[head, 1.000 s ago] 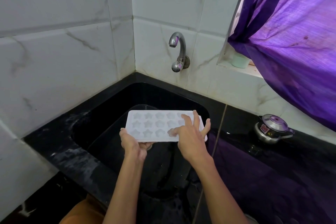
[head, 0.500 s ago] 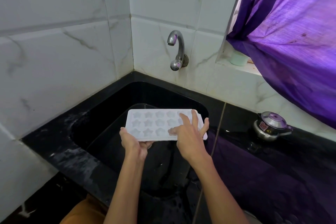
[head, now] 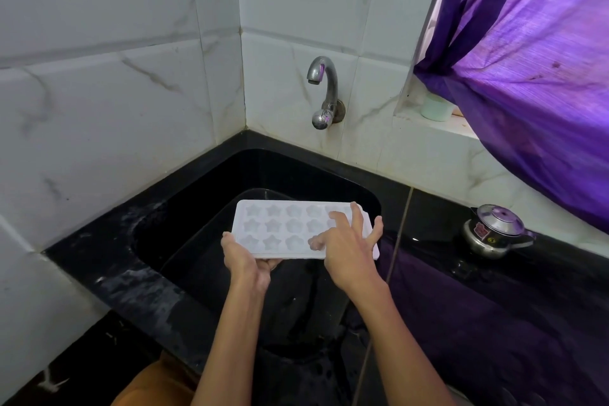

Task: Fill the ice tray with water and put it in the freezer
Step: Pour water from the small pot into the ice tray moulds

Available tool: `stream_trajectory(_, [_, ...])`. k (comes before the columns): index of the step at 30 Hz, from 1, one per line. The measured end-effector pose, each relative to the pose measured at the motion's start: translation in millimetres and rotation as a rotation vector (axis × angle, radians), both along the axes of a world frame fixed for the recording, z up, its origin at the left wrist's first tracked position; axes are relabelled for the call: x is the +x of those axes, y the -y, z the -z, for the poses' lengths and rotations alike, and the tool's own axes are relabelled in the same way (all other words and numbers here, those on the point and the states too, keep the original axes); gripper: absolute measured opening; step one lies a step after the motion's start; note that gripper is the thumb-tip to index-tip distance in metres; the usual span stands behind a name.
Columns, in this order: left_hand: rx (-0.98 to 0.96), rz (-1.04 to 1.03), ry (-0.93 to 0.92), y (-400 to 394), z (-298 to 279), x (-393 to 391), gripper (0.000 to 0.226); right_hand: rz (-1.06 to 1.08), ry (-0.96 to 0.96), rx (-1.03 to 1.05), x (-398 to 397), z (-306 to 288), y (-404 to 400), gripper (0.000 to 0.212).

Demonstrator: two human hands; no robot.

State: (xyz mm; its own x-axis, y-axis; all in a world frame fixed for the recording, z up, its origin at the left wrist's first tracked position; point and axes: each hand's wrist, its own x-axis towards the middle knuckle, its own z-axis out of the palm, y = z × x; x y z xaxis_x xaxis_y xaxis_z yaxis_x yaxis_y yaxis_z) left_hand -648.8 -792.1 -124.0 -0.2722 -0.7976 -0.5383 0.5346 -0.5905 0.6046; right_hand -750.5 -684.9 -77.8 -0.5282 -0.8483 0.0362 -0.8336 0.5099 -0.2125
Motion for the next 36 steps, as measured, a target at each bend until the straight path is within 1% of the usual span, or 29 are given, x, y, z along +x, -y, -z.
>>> stream_trajectory(3, [0.001, -0.002, -0.004, -1.7, -1.1, -1.8, 0.051, 0.009, -0.003, -0.009, -2.9, -1.2, -1.2, 0.053])
stream_trajectory(7, [-0.005, -0.004, -0.014, -3.0, -2.6, -3.2, 0.052, 0.039, -0.005, -0.131, -3.7, -2.9, -1.5, 0.054])
stream_trajectory(9, [-0.007, -0.003, -0.013, -4.1, -3.2, -3.4, 0.052, 0.016, 0.0, -0.158, -1.5, -4.2, 0.6, 0.057])
stream_trajectory(13, [-0.01, 0.003, -0.02, -3.6, -2.5, -3.4, 0.052, -0.07, 0.006, -0.11, 6.8, -4.2, 5.8, 0.063])
stream_trajectory(17, [-0.023, -0.003, -0.021, -1.9, 0.3, -3.3, 0.05, -0.108, 0.013, -0.052, 13.7, 0.4, 8.2, 0.072])
stream_trajectory(20, [-0.028, -0.008, -0.019, -1.3, 3.3, -2.6, 0.047, -0.112, 0.01, -0.044, 15.7, 0.9, 7.6, 0.068])
stream_trajectory(24, [-0.037, 0.001, -0.021, -1.9, 3.3, -3.2, 0.049, -0.102, -0.013, -0.039, 17.6, 0.0, 9.3, 0.063])
stream_trajectory(29, [-0.052, -0.002, -0.02, -4.1, 2.0, -5.0, 0.048, -0.1, -0.038, -0.022, 19.6, -0.5, 10.0, 0.065])
stream_trajectory(36, [-0.049, -0.002, -0.011, -4.9, 2.7, -6.4, 0.05, -0.085, -0.036, -0.018, 19.0, -2.4, 8.1, 0.061])
